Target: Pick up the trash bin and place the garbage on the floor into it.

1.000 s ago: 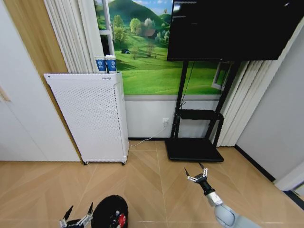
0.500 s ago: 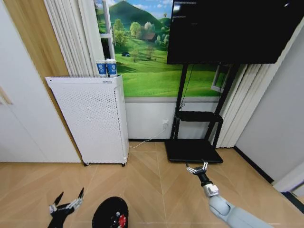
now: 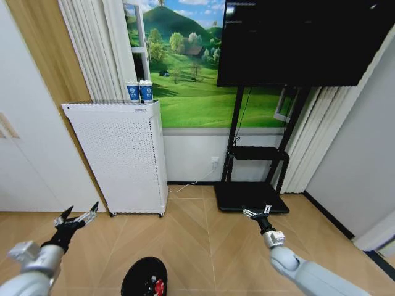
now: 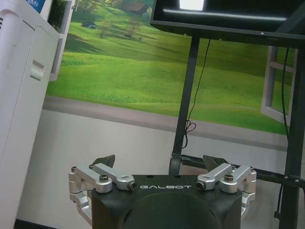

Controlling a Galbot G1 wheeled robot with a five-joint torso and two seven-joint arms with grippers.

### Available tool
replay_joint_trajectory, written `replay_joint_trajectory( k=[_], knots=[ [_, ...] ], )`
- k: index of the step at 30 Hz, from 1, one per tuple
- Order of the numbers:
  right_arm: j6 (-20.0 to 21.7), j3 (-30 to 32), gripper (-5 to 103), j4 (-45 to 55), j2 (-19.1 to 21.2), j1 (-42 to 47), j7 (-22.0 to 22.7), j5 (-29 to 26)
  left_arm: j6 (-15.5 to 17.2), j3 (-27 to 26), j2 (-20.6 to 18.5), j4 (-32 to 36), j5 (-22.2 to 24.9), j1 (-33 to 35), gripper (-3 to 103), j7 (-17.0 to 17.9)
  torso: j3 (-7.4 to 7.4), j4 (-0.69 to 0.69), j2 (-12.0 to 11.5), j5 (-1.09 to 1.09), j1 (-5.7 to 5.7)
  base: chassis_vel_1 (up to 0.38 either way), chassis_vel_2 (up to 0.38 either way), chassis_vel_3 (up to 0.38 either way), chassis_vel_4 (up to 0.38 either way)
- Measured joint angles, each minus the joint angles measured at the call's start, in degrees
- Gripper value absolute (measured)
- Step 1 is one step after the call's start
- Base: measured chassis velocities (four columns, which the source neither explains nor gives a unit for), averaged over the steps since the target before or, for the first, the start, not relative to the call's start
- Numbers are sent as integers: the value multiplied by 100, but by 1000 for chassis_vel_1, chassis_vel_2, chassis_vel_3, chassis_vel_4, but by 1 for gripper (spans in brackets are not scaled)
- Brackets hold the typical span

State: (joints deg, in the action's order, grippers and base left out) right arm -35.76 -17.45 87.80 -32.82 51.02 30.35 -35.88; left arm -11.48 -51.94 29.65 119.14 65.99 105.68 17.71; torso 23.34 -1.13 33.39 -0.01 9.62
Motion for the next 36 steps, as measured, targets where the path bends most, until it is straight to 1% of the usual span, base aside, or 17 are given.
replay_joint_trajectory(
  k=[2,3,4,5,6,8,9,11,12,13,14,19,21,23,27,28,36],
  knots=[
    [189,-93,100,497,190,-3,143,-218,35,404,-321,-208,158,-548,100,-27,50,1,85,0,35,0,0,0,0],
    [189,-93,100,497,190,-3,143,-218,35,404,-321,-208,158,-548,100,-27,50,1,85,0,35,0,0,0,0],
    [278,-140,100,757,270,-6,193,-353,40,652,-415,-304,190,-842,100,-53,77,3,129,3,52,0,0,0,0],
    [355,-196,100,1070,417,24,212,-474,41,981,-494,-409,192,-1140,100,-121,108,4,181,2,71,0,0,0,0],
    [355,-196,100,1070,417,24,212,-474,41,981,-494,-409,192,-1140,100,-121,108,4,181,2,71,0,0,0,0],
    [378,-292,100,1341,662,108,201,-414,39,1511,-567,-539,156,-1513,100,-197,146,2,247,0,99,0,0,0,0],
    [378,-292,100,1341,662,108,201,-414,39,1511,-567,-539,156,-1513,100,-197,146,2,247,0,99,0,0,0,0],
    [385,-459,100,1541,927,121,162,-346,31,2001,-591,-651,65,-1809,100,-285,191,-1,324,1,130,0,0,0,0],
    [385,-459,100,1541,927,121,162,-346,31,2001,-591,-651,65,-1809,100,-285,191,-1,324,1,130,0,0,0,0],
    [400,-514,100,1585,1003,90,161,-357,27,2166,-583,-702,12,-1903,100,-329,212,-1,359,0,144,0,0,0,0],
    [412,-546,100,1594,1055,23,160,-408,19,2344,-552,-778,-49,-2007,100,-386,241,2,406,0,162,0,0,0,0],
    [428,-550,100,1551,1091,-47,155,-498,12,2493,-486,-898,-82,-2104,100,-511,295,3,498,1,203,0,0,0,0],
    [428,-535,100,1485,1101,-2,142,-432,-1,2424,-449,-936,-92,-2072,100,-630,342,2,579,2,235,0,0,0,0],
    [428,-522,100,1468,1091,33,148,-398,-8,2363,-434,-942,-116,-2032,100,-661,360,1,613,2,250,0,0,0,0],
    [424,-502,100,1418,1040,101,166,-262,-27,2254,-379,-948,-175,-1956,100,-674,405,1,689,2,282,0,0,0,0],
    [420,-496,100,1403,1002,126,192,-215,-32,2192,-327,-921,-194,-1905,100,-655,436,2,740,2,302,0,0,0,0],
    [418,-449,100,1413,954,175,299,-117,-49,2076,-220,-816,-269,-1771,100,-582,539,2,915,1,374,0,0,0,0]
  ],
)
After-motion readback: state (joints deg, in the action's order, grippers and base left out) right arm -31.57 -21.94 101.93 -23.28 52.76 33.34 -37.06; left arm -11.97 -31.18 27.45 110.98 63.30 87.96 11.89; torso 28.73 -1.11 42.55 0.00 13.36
